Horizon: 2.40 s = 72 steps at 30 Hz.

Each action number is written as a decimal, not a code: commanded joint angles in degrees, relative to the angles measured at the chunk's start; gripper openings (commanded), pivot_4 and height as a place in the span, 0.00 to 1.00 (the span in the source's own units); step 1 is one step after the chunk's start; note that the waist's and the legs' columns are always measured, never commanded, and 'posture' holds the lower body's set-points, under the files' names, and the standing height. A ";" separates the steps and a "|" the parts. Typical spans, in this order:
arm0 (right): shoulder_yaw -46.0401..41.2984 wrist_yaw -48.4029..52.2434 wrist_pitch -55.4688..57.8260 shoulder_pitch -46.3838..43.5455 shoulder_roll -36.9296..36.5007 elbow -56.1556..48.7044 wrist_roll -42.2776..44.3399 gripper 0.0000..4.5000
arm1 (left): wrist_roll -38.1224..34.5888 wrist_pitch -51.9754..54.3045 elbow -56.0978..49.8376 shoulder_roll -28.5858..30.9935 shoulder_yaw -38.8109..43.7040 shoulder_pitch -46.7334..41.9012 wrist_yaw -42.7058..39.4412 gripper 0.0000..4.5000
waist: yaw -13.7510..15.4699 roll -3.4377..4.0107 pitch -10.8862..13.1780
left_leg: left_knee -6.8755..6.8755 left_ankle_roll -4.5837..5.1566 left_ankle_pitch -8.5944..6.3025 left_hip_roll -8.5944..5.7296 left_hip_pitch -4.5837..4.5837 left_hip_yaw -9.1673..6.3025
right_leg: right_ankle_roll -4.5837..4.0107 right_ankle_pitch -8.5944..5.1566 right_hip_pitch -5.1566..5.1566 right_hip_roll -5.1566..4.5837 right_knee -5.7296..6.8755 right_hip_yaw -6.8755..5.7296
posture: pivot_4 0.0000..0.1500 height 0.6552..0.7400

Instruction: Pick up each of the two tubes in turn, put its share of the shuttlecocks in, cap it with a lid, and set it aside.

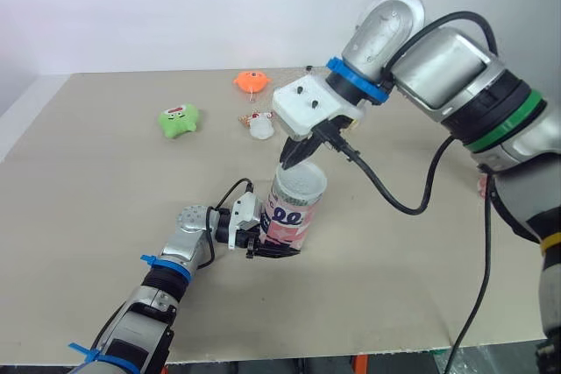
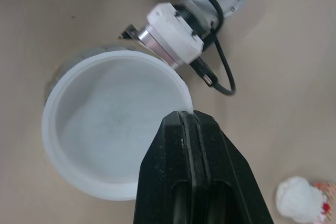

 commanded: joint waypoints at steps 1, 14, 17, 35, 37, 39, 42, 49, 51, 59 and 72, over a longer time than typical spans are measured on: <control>-4.65 1.86 1.63 0.04 1.07 -1.61 -0.05 0.01 | 1.93 1.21 2.83 0.85 -1.09 2.06 0.60 0.57 | 0.00 0.00 0.00 | 0.00 0.00 0.00 0.00 0.00 0.00 | 0.00 0.00 0.00 0.00 0.00 0.00 | 1.00 1.00; -5.09 1.86 1.12 3.88 -1.72 -6.40 -3.19 0.01 | 1.84 1.48 3.00 1.22 -0.96 1.42 0.40 0.57 | 0.00 -0.01 0.00 | 0.00 0.00 0.00 -0.01 0.00 -0.01 | 0.01 -0.01 0.02 0.00 0.00 -0.02 | 1.00 1.00; -5.65 1.86 -0.49 4.08 -1.29 -5.47 -5.39 0.01 | 1.76 1.64 2.63 1.29 -1.01 1.69 0.43 0.57 | 0.00 0.00 0.00 | 0.00 0.00 0.00 -0.01 0.01 0.00 | 0.00 -0.01 0.01 0.02 0.00 -0.01 | 1.00 1.00; -8.65 1.86 -3.37 6.98 -0.99 -8.37 -9.58 0.01 | 1.51 2.85 1.16 1.65 -0.66 2.15 0.84 0.57 | 0.00 -0.01 0.00 | -0.01 0.00 0.00 0.01 0.06 0.01 | -0.03 -0.01 0.03 0.04 0.03 -0.01 | 1.00 1.00; -8.83 1.86 -2.82 7.92 -1.63 -10.01 -9.54 0.01 | 1.50 2.90 1.24 1.64 -0.65 2.01 0.84 0.57 | -0.01 -0.01 0.00 | -0.02 0.00 0.00 0.01 0.06 0.02 | -0.02 -0.03 0.03 0.04 0.03 0.00 | 1.00 1.00; -9.20 1.86 -2.53 8.73 -2.12 -11.33 -9.69 0.01 | 1.45 2.94 1.32 1.66 -0.67 1.90 0.88 0.57 | 0.00 -0.01 0.00 | -0.03 0.00 0.00 0.00 0.05 -0.01 | -0.02 -0.04 0.04 0.04 0.03 0.00 | 1.00 1.00; -9.97 1.86 -2.39 9.82 -2.60 -12.99 -10.12 0.01 | 1.39 3.00 1.30 1.68 -0.67 1.88 0.95 0.57 | 0.01 -0.01 0.00 | -0.04 0.00 0.00 -0.02 0.05 0.00 | 0.01 -0.07 0.04 0.04 0.03 0.01 | 1.00 1.00; -12.96 1.86 -4.04 12.32 -2.25 -15.00 -15.10 0.01 | 1.25 3.28 0.66 1.90 -0.63 2.32 1.01 0.57 | 0.02 -0.02 -0.01 | -0.05 -0.01 -0.01 -0.03 0.05 -0.01 | 0.03 -0.11 0.06 0.04 0.02 0.01 | 1.00 1.00; -13.36 1.86 -5.05 12.60 -2.31 -15.34 -16.55 0.01 | 1.23 3.34 0.48 1.99 -0.58 2.36 1.06 0.57 | 0.02 -0.02 -0.01 | -0.05 0.00 -0.01 -0.02 0.05 -0.02 | 0.03 -0.11 0.06 0.05 0.02 0.01 | 1.00 1.00; -11.61 1.86 -7.71 13.07 -3.80 -16.70 -17.13 0.16 | 1.25 3.32 0.50 1.98 -0.49 2.27 1.38 0.57 | 0.01 -0.02 -0.01 | -0.05 -0.01 -0.01 -0.03 0.06 -0.01 | 0.03 -0.10 0.06 0.04 0.02 0.01 | 1.00 1.00; -14.29 1.86 -2.16 14.65 -2.32 -17.52 -16.86 0.99 | 1.20 3.03 0.98 1.78 -0.42 2.02 1.43 0.57 | 0.02 -0.09 -0.07 | -0.05 -0.01 -0.01 -0.01 0.12 0.00 | 0.01 -0.10 0.10 0.04 0.03 0.02 | 1.00 1.00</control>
